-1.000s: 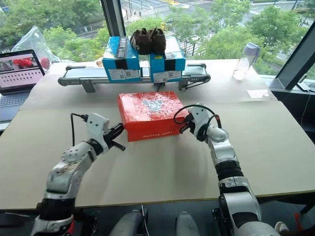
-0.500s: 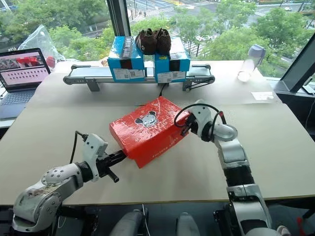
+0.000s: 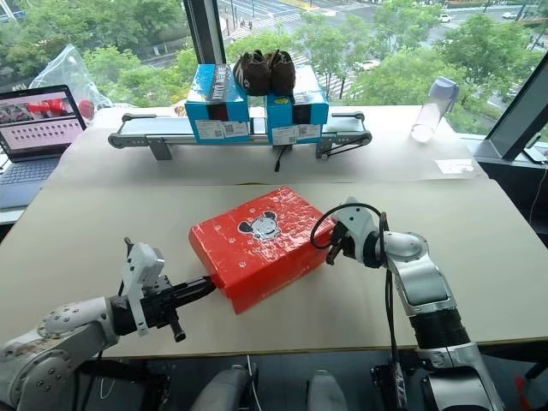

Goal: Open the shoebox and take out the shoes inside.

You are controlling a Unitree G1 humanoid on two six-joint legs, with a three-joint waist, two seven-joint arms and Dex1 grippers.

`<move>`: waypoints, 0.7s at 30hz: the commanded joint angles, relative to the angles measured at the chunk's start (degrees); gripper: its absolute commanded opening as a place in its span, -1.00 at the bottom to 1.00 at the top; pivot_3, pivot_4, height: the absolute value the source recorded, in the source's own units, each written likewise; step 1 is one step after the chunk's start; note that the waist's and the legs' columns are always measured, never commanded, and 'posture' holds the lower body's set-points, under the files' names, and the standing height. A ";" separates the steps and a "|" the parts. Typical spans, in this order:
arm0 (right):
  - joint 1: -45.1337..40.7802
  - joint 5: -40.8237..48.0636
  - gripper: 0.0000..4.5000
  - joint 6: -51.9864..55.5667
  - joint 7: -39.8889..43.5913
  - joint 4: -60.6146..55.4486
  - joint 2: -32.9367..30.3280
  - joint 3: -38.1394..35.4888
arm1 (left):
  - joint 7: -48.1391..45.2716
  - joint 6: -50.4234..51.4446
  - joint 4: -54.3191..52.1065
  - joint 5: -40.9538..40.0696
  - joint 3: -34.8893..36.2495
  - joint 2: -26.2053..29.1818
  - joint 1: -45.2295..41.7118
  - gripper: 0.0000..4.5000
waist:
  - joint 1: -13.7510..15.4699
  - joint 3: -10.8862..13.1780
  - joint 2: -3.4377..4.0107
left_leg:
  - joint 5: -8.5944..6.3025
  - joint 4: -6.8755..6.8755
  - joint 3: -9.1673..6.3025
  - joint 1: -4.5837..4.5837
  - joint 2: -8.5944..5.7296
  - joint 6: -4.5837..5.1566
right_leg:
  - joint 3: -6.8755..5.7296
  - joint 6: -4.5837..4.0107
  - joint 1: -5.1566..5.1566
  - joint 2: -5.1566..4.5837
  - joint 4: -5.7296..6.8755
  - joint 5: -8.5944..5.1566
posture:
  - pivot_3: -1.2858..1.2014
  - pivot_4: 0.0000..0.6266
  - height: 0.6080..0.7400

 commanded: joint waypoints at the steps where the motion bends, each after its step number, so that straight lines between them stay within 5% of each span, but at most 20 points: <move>1: -1.68 -1.92 -0.97 0.05 0.63 -0.36 -2.95 1.09 | -7.81 -6.52 2.26 2.92 1.84 5.87 3.42 -1.00 | 0.02 0.00 0.00 | 0.00 0.00 0.01 -0.01 -0.01 0.00 | 0.00 -0.13 -0.02 -0.02 0.00 -0.08 | 0.03 -0.52 1.00; 9: -4.96 -4.83 -0.97 1.25 -2.31 3.92 -9.08 -1.36 | -11.02 -15.38 14.34 7.54 4.02 10.47 -2.51 -1.00 | 0.68 0.03 -0.01 | -0.05 -0.02 0.02 -0.01 0.02 -0.07 | -0.08 -0.26 -0.14 -0.14 -0.22 -0.14 | 0.03 -0.52 1.00; 18: -2.62 5.75 -0.97 14.11 7.25 -5.27 -20.76 -10.44 | -13.71 -11.52 20.49 1.68 6.98 17.75 -20.74 -1.00 | 0.97 0.21 -0.03 | -0.10 0.00 0.01 -0.35 -0.08 0.08 | -0.10 0.18 -0.20 -0.13 -0.16 0.06 | 0.03 -0.52 1.00; 21: 2.03 11.13 -1.00 20.12 12.16 -12.20 -25.58 -12.45 | -15.03 -9.06 20.79 -0.37 6.62 20.40 -24.23 -0.71 | 0.64 0.22 -0.05 | -0.16 -0.02 0.03 -0.28 -0.08 0.17 | -0.10 0.21 -0.11 -0.14 -0.20 0.03 | 0.03 -0.52 1.00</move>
